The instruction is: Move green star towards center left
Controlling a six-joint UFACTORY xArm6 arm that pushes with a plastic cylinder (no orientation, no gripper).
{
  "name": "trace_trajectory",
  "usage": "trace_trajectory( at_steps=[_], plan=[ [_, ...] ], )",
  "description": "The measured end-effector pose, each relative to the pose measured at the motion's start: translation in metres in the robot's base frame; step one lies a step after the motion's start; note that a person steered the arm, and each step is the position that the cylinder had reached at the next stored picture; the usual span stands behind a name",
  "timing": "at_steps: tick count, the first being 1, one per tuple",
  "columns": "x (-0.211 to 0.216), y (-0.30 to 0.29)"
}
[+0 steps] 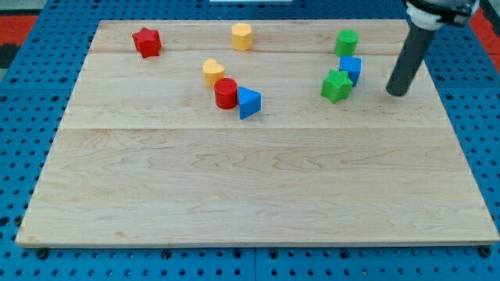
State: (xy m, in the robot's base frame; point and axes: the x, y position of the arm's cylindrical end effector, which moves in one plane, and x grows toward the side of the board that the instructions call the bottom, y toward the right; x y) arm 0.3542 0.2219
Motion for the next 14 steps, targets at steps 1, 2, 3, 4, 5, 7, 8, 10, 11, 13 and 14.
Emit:
trace_trajectory(
  at_steps=[1, 2, 3, 4, 5, 7, 8, 10, 11, 13, 14],
  plan=[
    [-0.011, -0.067],
    [0.012, -0.159],
    [0.052, -0.179],
    [0.076, -0.223],
    [0.089, -0.171],
    [0.111, -0.175],
    [0.121, -0.146],
    [0.119, -0.281],
    [0.106, -0.335],
    [0.105, -0.366],
    [0.126, -0.368]
  ],
)
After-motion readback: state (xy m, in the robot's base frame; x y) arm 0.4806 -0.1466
